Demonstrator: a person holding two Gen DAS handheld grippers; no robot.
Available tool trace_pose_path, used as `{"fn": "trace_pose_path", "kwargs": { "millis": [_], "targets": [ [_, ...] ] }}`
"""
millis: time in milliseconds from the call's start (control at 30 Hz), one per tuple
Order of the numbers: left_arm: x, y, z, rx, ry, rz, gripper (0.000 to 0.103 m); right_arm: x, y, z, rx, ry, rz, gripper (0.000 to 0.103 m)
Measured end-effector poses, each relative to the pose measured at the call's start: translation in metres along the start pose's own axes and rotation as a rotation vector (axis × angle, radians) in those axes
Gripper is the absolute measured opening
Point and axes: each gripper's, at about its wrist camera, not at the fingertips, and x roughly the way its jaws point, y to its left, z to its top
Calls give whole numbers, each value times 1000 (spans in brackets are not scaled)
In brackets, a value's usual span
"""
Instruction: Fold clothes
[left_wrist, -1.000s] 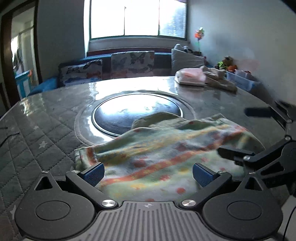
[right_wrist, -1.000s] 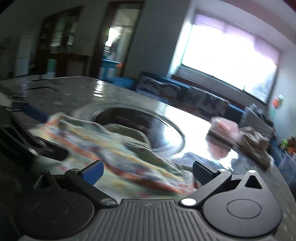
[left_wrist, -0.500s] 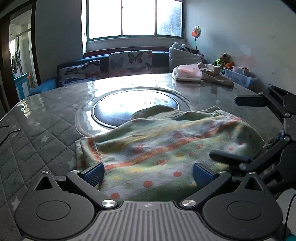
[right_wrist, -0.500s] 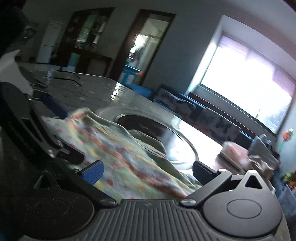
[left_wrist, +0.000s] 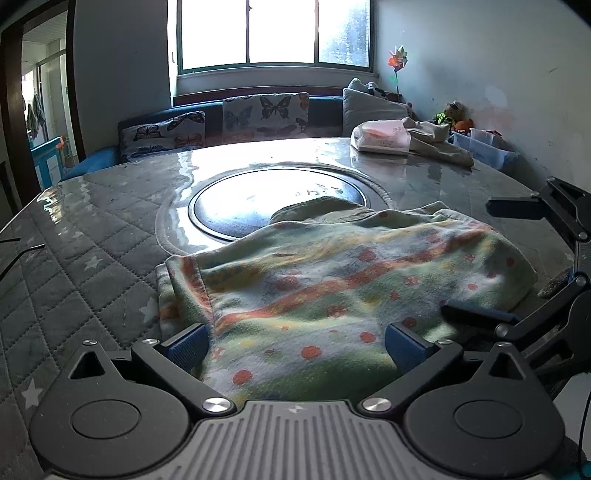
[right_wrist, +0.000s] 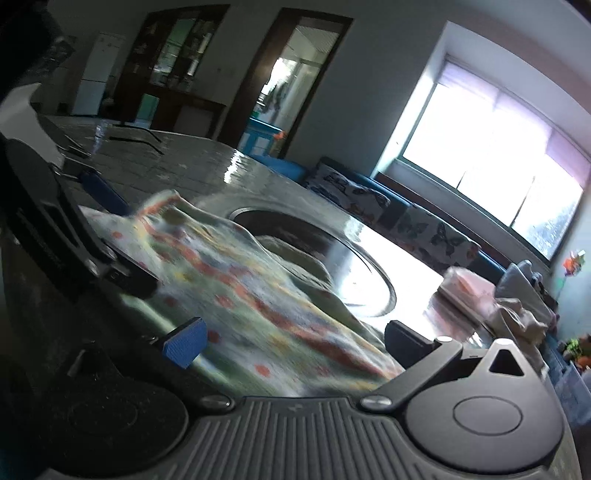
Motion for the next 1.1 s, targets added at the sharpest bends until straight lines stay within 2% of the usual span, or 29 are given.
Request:
{"fn": "trace_pose_path", "kwargs": {
  "millis": [200, 567, 767, 867, 1000, 1100],
  "targets": [
    [0, 2, -2, -9, 3, 0, 103, -6, -16, -13, 43, 25, -28, 103],
    [-4, 7, -3, -33, 11, 0, 103, -13, -50, -36, 103, 106, -171, 103],
    [-10, 17, -4, -63, 20, 7, 103, -20, -70, -40, 151, 120, -192, 103],
    [-14, 22, -4, -82, 20, 22, 103, -20, -73, -31, 151, 95, -208, 103],
    [-19, 24, -2, -78, 7, 52, 103, -7, -72, -21, 142, 69, -207, 103],
    [-19, 31, -3, -90, 14, 70, 103, 7, -71, -23, 131, 103, -193, 103]
  ]
}}
